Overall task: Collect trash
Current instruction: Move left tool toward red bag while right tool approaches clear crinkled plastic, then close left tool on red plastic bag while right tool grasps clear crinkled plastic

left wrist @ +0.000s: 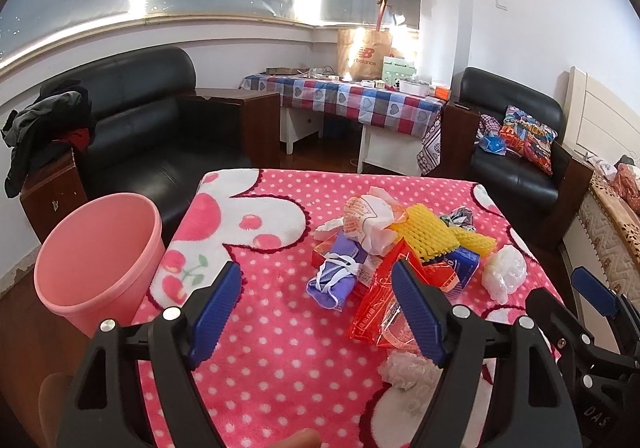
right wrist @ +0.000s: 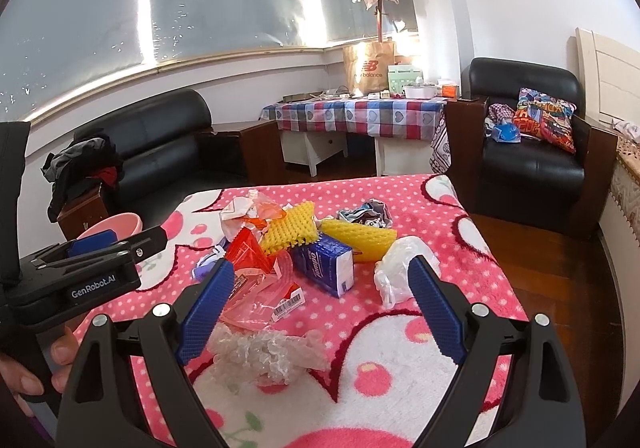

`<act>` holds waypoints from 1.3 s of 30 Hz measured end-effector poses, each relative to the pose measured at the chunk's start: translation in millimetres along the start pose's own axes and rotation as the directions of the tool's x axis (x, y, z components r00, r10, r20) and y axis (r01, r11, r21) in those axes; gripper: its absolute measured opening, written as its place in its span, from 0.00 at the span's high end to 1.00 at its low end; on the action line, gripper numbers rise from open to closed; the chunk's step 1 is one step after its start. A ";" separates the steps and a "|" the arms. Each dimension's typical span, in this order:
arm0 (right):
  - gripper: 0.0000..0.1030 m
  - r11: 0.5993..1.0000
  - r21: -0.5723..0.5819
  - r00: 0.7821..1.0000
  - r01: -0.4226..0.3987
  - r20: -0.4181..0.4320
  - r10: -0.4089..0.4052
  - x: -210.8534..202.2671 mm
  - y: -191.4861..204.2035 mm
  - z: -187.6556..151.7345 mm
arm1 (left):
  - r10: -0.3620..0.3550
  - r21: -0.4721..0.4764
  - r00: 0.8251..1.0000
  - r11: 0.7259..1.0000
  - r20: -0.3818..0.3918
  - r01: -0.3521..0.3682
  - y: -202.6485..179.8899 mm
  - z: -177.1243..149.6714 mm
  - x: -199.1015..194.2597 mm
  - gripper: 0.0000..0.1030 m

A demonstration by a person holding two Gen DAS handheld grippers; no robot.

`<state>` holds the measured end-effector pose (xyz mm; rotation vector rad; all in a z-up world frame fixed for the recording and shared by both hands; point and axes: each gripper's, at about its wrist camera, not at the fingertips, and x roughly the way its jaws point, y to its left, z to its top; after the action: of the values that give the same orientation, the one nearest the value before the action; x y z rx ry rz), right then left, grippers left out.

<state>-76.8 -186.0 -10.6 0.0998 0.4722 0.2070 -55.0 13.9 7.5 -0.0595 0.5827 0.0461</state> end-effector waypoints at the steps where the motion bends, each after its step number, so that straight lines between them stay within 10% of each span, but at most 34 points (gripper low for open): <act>1: 0.14 1.000 0.001 1.000 0.000 0.000 0.000 0.3 -1.2 0.0 | 0.001 0.000 1.000 1.000 0.000 -0.001 0.2 0.1 -0.2 0.26; 29: 0.14 1.000 0.015 0.999 0.018 -0.029 -0.018 24.7 -19.9 2.3 | -0.007 -0.028 1.000 1.000 -0.013 0.007 16.1 7.0 24.5 0.26; 39: 0.14 0.999 0.034 0.998 0.033 -0.048 -0.031 22.7 -34.9 -2.9 | -0.132 -0.031 0.988 0.991 -0.076 0.130 15.7 -12.2 25.0 0.31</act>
<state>-52.3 -214.9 -28.1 0.1218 0.5243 0.1700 -41.7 29.4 -17.1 -0.1251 0.6551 -0.0769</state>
